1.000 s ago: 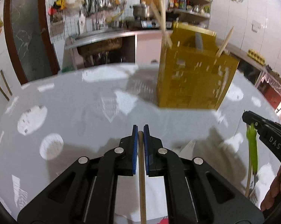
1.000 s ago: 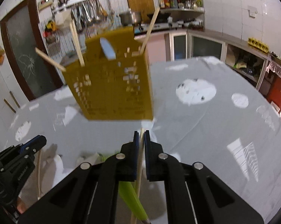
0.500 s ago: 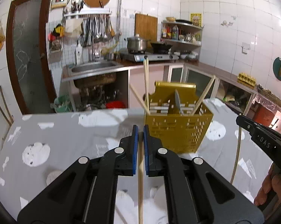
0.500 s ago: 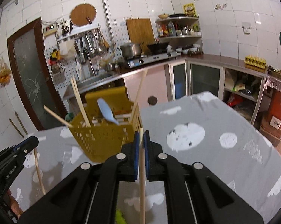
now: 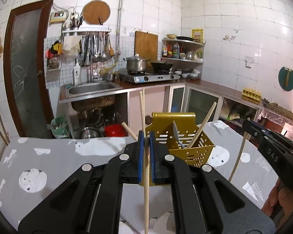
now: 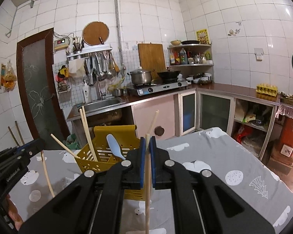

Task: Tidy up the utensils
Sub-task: 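Lift the chopstick and green utensil and carry both over the yellow holder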

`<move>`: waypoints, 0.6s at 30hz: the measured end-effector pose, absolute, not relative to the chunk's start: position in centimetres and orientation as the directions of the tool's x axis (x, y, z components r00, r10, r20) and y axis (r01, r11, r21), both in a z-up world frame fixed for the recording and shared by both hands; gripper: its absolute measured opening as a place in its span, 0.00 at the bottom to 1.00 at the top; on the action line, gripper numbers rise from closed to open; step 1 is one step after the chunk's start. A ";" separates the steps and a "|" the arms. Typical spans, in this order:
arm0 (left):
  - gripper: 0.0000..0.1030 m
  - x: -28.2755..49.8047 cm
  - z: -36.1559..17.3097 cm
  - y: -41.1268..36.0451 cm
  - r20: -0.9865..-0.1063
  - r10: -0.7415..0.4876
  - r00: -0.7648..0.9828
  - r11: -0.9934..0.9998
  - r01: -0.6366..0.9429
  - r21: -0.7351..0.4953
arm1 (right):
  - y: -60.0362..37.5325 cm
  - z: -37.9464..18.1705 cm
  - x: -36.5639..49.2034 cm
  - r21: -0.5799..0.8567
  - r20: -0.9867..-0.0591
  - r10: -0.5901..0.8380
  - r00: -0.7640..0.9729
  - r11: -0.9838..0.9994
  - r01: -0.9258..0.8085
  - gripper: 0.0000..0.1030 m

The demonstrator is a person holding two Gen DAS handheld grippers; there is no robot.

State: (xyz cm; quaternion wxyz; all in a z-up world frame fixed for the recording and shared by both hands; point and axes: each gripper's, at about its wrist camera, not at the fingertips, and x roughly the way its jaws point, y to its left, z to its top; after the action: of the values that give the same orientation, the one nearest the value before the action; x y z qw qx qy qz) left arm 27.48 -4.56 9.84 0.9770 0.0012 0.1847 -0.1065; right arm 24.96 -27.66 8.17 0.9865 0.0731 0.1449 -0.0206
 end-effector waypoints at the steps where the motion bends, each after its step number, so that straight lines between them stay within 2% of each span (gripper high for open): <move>1: 0.04 27.3 9.9 -4.7 -0.348 -0.209 0.914 0.977 0.212 -0.032 | -27.6 8.2 24.9 0.138 -0.284 -0.020 0.959 0.988 0.061 0.05; 9: 0.04 26.1 11.2 -5.1 -0.276 -0.218 0.936 0.973 0.229 0.007 | -28.3 9.6 24.3 0.149 -0.242 -0.006 0.970 0.988 0.043 0.05; 18: 0.04 26.7 13.2 -5.3 -0.252 -0.242 0.937 0.968 0.251 0.004 | -28.4 12.0 25.0 0.139 -0.189 -0.015 0.982 0.989 0.042 0.05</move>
State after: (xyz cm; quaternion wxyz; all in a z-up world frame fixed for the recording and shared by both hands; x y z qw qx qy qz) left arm 26.73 -5.30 13.25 0.9840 0.0179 0.1259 -0.1252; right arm 25.00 -28.41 12.04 0.9929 0.0713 0.0941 -0.0142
